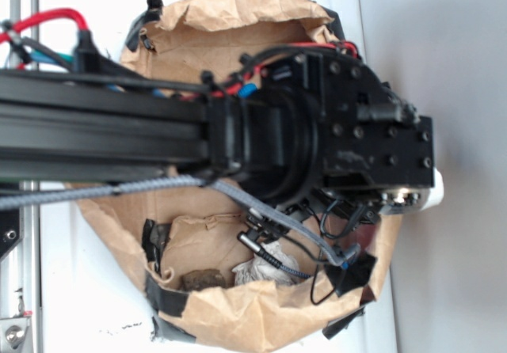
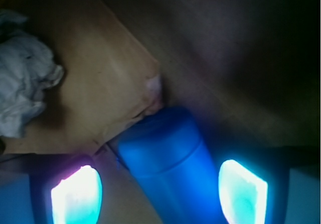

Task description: Grab the blue bottle.

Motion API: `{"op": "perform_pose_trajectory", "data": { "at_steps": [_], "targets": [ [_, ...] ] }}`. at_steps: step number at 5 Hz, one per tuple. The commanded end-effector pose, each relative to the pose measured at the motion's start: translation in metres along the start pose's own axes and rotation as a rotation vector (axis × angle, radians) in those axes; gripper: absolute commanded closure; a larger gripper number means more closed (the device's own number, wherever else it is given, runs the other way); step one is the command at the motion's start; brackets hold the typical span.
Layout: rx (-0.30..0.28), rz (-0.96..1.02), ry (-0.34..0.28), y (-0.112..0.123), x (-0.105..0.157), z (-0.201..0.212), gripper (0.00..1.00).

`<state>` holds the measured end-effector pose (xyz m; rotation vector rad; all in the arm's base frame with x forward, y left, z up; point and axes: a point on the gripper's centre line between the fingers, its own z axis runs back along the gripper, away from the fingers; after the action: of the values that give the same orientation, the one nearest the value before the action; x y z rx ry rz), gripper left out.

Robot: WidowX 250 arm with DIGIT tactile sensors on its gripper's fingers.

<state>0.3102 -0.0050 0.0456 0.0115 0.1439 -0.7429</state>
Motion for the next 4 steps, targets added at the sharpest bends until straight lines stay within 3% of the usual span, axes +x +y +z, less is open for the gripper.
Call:
{"op": "perform_pose_trajectory", "data": {
  "at_steps": [1, 3, 4],
  "targets": [
    [0.059, -0.003, -0.049, -0.003, -0.005, 0.011, 0.0],
    [0.059, -0.003, -0.049, -0.003, -0.005, 0.011, 0.0],
    [0.103, -0.031, -0.042, -0.007, -0.01, -0.01, 0.0]
  ]
}}
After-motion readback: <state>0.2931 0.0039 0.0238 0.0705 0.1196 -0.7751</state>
